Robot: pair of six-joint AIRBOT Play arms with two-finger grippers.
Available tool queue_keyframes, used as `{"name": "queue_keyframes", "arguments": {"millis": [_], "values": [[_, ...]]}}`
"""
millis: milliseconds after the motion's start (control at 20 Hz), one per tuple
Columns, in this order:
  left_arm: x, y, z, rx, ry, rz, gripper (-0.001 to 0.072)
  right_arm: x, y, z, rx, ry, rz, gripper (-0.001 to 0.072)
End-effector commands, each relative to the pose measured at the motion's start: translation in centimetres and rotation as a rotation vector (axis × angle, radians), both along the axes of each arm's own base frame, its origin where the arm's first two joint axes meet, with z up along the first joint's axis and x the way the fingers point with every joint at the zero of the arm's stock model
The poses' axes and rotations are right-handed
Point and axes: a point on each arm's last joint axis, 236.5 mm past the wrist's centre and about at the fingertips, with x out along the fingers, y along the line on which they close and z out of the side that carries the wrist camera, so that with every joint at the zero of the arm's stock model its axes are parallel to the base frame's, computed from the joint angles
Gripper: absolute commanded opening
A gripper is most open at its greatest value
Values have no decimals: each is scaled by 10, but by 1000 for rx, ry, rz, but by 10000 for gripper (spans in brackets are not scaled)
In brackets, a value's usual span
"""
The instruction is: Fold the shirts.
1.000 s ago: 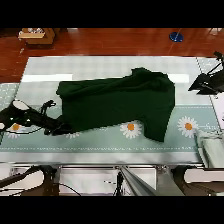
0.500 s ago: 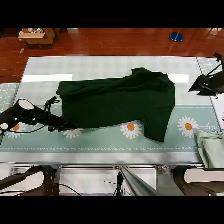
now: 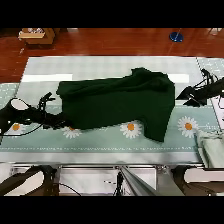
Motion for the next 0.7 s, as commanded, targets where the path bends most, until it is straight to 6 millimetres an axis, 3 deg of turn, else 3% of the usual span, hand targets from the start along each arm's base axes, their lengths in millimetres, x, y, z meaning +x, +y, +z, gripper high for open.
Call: {"name": "queue_keyframes", "arguments": {"millis": [0, 150, 400, 450, 550, 650], "values": [[-1, -2, 4, -10, 0, -4, 19, -4, 10, -17, 38, 7, -53, 571], [-1, -2, 4, -10, 0, -3, 19, -16, 17, -32, 58, 41, -81, 564], [10, -2, 12, -13, -32, 1, 19, -3, 46, -46, 58, -4, -94, 447], [15, -1, 16, -11, -46, 0, 19, 4, 52, -47, 43, -28, -87, 337], [29, 1, 28, -8, -85, 0, 19, 13, 63, -41, 54, -53, -81, 46], [47, 4, 54, -17, -145, -18, 19, 21, 69, -14, 84, -101, -38, 24]]}}
